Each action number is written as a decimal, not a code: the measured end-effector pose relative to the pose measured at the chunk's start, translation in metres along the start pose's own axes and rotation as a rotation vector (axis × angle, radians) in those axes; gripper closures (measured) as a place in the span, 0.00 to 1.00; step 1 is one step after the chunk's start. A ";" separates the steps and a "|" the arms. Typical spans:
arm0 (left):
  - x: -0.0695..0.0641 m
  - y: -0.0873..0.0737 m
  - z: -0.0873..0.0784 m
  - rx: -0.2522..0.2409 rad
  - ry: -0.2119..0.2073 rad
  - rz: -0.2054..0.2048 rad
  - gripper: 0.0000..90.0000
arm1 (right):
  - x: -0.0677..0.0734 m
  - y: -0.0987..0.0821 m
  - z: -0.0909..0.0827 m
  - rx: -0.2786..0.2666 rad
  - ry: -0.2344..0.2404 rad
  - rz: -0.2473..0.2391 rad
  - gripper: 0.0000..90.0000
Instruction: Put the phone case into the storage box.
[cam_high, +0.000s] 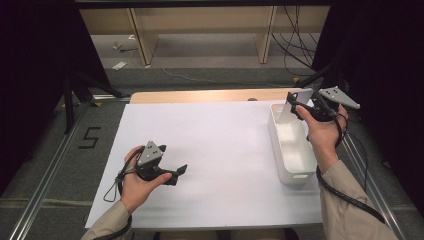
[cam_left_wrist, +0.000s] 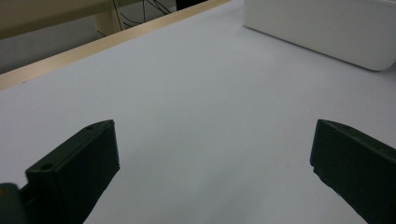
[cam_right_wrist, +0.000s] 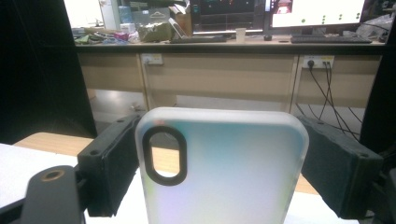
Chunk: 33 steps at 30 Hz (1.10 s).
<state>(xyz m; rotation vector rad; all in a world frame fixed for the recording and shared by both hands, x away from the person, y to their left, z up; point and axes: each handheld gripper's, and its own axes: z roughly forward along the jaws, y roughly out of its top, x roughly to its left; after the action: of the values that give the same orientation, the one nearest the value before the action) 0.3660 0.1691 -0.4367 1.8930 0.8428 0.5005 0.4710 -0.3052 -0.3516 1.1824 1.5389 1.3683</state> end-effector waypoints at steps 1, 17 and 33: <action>0.000 0.000 0.000 0.000 0.000 0.000 0.01 | 0.000 0.000 0.000 -0.001 -0.001 0.001 0.20; 0.000 0.000 -0.001 -0.002 0.003 -0.001 0.01 | -0.002 0.000 0.005 -0.003 -0.012 -0.001 0.20; 0.000 0.000 -0.001 -0.001 0.003 -0.003 0.01 | -0.004 -0.002 0.008 0.001 -0.018 0.003 0.20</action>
<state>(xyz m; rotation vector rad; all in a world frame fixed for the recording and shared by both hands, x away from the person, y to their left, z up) 0.3655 0.1691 -0.4362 1.8901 0.8465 0.5018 0.4798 -0.3065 -0.3551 1.1942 1.5258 1.3555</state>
